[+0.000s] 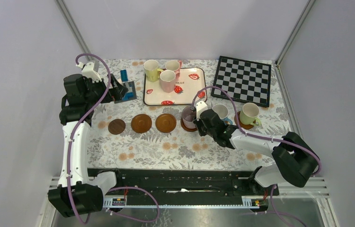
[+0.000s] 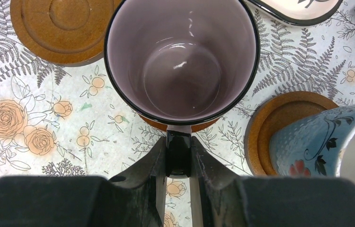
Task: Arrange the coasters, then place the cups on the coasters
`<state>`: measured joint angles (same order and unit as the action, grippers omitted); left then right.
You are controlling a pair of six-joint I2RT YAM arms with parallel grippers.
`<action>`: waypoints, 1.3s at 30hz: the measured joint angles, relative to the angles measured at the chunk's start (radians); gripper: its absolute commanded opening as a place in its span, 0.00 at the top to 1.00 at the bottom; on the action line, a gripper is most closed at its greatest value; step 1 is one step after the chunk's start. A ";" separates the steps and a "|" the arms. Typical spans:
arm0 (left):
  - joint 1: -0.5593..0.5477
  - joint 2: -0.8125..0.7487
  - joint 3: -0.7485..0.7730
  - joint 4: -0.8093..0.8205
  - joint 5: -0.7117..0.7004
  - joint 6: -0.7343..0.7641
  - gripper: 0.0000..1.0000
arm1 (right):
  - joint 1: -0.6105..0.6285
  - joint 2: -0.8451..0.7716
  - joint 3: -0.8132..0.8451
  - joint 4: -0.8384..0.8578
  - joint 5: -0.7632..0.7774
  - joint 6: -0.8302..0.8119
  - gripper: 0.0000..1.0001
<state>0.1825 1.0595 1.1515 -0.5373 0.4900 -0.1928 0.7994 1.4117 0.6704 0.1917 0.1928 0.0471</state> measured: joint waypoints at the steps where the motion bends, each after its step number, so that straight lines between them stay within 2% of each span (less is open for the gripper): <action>1: 0.000 0.000 0.000 0.000 0.000 0.000 0.01 | 0.000 0.000 -0.002 0.002 -0.002 0.000 0.97; 6: 0.000 0.000 0.000 0.000 0.000 0.000 0.01 | 0.000 0.000 -0.008 0.014 -0.003 -0.001 0.87; 10: 0.000 0.000 0.000 0.000 0.000 0.000 0.01 | 0.000 0.000 -0.008 0.016 -0.003 -0.005 0.72; 19: 0.000 0.000 0.000 0.000 0.000 0.000 0.01 | 0.000 -0.013 -0.008 0.027 -0.002 -0.015 0.57; 30: 0.000 0.000 0.000 0.000 0.001 0.000 0.01 | 0.000 -0.043 -0.008 -0.018 0.000 -0.046 0.51; 39: 0.000 0.000 0.000 0.000 0.008 -0.001 0.01 | 0.000 -0.067 -0.008 -0.072 0.018 -0.076 0.51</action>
<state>0.1825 1.0599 1.1515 -0.5373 0.4980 -0.1940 0.7990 1.3445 0.6624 0.1192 0.2108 -0.0292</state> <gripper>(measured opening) 0.989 0.491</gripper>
